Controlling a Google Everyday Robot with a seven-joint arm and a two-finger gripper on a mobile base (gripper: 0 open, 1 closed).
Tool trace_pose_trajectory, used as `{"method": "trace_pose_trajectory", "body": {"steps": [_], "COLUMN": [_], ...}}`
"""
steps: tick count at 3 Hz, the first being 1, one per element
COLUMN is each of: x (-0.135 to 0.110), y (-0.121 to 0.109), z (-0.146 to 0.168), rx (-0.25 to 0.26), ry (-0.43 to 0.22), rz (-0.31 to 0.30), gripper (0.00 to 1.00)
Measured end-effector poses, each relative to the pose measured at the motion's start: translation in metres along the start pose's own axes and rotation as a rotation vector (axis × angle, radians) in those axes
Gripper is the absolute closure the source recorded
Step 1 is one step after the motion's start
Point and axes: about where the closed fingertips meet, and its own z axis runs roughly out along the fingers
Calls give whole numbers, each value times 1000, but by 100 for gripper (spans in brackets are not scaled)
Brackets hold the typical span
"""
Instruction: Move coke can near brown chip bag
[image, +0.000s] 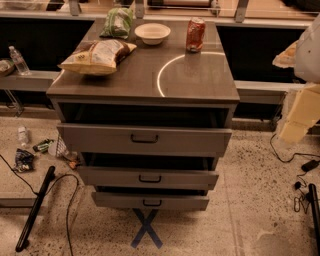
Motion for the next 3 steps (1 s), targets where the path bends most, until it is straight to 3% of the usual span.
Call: {"method": "trace_pose_trajectory", "body": {"steps": [1,2,3], "x": [0,-1,0], "y": [0,-20,-60], "z": [0,6,20], "rx": [0,26,78], "ry": [0,-64,-189], "rz": [0,51,144], "gripper": [0,0,0]}}
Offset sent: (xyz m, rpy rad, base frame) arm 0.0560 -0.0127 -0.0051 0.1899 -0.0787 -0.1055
